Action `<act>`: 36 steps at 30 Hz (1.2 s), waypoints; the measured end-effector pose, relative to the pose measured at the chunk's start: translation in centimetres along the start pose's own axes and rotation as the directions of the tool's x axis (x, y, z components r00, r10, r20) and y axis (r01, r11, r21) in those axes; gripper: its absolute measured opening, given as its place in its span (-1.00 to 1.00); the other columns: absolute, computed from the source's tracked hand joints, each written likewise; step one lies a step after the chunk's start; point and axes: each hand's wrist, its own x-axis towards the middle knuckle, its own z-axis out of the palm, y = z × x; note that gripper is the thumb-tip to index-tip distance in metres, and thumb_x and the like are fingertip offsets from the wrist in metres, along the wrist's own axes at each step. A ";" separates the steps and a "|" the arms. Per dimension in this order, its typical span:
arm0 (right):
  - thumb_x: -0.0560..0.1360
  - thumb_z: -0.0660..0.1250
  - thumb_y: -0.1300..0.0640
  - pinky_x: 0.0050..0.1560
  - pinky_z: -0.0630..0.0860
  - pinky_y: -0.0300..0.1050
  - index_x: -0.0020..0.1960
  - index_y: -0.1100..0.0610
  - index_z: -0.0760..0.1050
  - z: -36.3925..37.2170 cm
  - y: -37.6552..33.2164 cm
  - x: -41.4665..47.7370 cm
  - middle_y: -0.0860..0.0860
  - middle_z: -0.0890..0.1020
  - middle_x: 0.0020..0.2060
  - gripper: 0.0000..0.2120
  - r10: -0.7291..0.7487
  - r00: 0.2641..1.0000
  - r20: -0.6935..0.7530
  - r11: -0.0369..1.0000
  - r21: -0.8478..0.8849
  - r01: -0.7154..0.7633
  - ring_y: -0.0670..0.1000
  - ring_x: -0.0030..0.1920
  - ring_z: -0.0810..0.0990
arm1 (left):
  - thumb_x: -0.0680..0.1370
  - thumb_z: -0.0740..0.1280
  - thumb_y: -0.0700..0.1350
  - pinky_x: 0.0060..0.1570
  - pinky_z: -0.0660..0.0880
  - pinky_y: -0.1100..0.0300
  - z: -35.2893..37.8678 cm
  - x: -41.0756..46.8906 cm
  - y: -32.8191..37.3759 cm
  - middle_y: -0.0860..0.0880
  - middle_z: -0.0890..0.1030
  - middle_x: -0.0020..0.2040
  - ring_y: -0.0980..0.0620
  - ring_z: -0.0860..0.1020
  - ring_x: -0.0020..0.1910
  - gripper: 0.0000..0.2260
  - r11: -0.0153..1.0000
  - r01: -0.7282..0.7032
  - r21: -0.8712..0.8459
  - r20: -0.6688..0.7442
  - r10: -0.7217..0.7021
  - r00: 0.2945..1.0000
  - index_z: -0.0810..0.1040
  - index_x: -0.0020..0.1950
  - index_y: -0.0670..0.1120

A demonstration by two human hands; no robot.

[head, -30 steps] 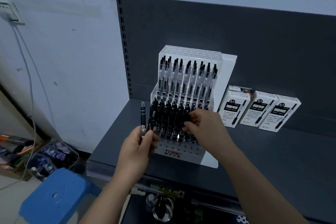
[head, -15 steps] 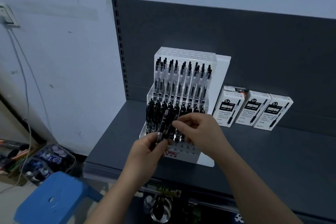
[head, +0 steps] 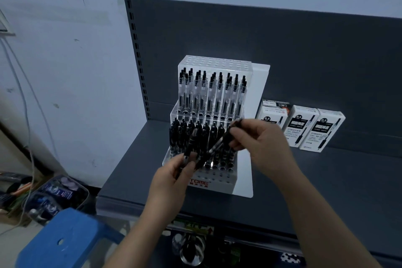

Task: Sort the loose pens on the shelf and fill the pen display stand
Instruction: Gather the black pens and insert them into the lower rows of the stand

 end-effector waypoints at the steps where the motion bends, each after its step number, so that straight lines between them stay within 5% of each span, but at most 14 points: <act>1: 0.53 0.35 0.22 -0.18 0.61 -0.24 -0.12 0.10 0.61 -0.5 0.0 0.1 -0.03 0.68 -0.36 -0.90 -0.063 0.996 -0.055 0.995 -0.078 0.059 -0.11 -0.29 0.66 | 0.60 0.25 -0.13 -0.08 0.52 0.16 -0.2 0.1 -0.1 0.11 0.64 -0.22 0.19 0.58 -0.22 -0.84 1.000 -0.017 0.007 -0.024 0.017 1.000 0.59 -0.05 0.10; 5: 0.56 0.32 0.15 -0.18 0.57 0.03 -0.14 0.22 0.57 -0.6 0.3 0.4 0.04 0.63 -0.33 -0.84 -0.220 0.973 -0.073 0.896 -0.410 0.172 0.02 -0.27 0.61 | 0.63 0.15 -0.01 -0.33 0.32 0.13 -0.6 0.6 -0.7 0.19 0.43 -0.41 0.17 0.37 -0.39 -0.83 1.000 -0.003 -0.001 -0.082 0.003 0.997 0.52 0.04 0.00; 10: 0.59 0.26 0.10 -0.20 0.53 0.03 -0.15 0.21 0.50 0.9 0.8 0.5 0.05 0.59 -0.31 -0.78 -0.211 0.974 0.077 0.805 -0.551 0.218 0.05 -0.27 0.56 | 0.64 0.08 0.03 -0.41 0.22 0.11 -0.6 0.6 -0.6 0.16 0.32 -0.43 0.11 0.23 -0.44 -0.81 0.998 0.017 -0.056 -0.084 -0.022 0.996 0.32 -0.14 0.01; 14: 0.62 0.20 0.04 -0.25 0.35 -0.12 -0.16 0.17 0.41 2.4 1.1 0.7 0.00 0.47 -0.33 -0.75 -0.096 0.980 0.173 0.718 -0.670 0.188 0.02 -0.30 0.45 | 0.65 0.08 -0.02 -0.37 0.29 0.03 -0.5 0.6 -0.5 0.06 0.36 -0.40 0.04 0.30 -0.41 -0.76 1.000 0.009 -0.019 -0.040 -0.010 0.999 0.41 -0.12 -0.11; 16: 0.62 0.21 0.02 -0.22 0.43 -0.10 -0.12 0.17 0.44 2.9 1.3 0.9 0.02 0.53 -0.30 -0.75 -0.073 0.983 0.168 0.706 -0.688 0.171 0.04 -0.27 0.51 | 0.65 0.10 -0.04 -0.27 0.41 0.03 -0.5 0.5 -0.5 0.08 0.42 -0.40 0.05 0.41 -0.37 -0.76 0.999 -0.020 0.050 -0.036 0.022 0.999 0.49 -0.12 -0.05; 21: 0.57 0.30 -0.02 -0.15 0.60 0.04 -0.12 0.23 0.57 3.4 2.5 1.0 0.10 0.65 -0.29 -0.69 -0.010 0.998 0.066 0.788 -0.613 0.049 0.06 -0.26 0.62 | 0.60 0.25 -0.14 -0.14 0.53 0.23 -0.3 0.2 0.0 0.06 0.59 -0.31 0.04 0.60 -0.22 -0.87 0.999 -0.025 -0.037 -0.054 0.023 0.998 0.57 -0.08 -0.05; 25: 0.55 0.30 -0.08 -0.18 0.60 -0.05 -0.15 0.16 0.61 3.1 3.3 0.1 0.01 0.64 -0.37 -0.67 0.001 0.998 0.056 0.793 -0.609 0.033 -0.04 -0.34 0.60 | 0.55 0.33 -0.24 -0.16 0.56 0.33 0.2 0.2 0.5 0.01 0.68 -0.25 0.09 0.65 -0.21 -0.87 0.985 0.040 -0.167 -0.064 -0.051 0.997 0.57 -0.04 0.00; 29: 0.49 0.39 -0.06 -0.28 0.58 -0.23 -0.08 0.09 0.65 2.8 1.8 -1.0 -0.09 0.63 -0.35 -0.78 -0.008 1.000 -0.007 0.972 -0.236 0.006 -0.13 -0.33 0.59 | 0.53 0.36 -0.24 -0.15 0.56 0.34 0.8 0.2 0.7 0.01 0.69 -0.21 0.10 0.66 -0.18 -0.86 0.992 0.028 -0.127 -0.009 -0.030 1.000 0.57 -0.01 0.00; 36: 0.49 0.42 0.19 -0.23 0.62 -0.18 -0.10 0.07 0.63 2.1 0.9 -1.6 0.05 0.69 -0.32 -0.96 0.087 0.984 0.153 0.995 0.029 -0.093 -0.09 -0.33 0.64 | 0.58 0.29 -0.23 -0.11 0.55 0.33 2.2 0.0 1.0 0.05 0.70 -0.16 0.14 0.65 -0.14 -0.85 0.998 -0.041 -0.043 0.105 0.046 0.993 0.60 0.03 -0.02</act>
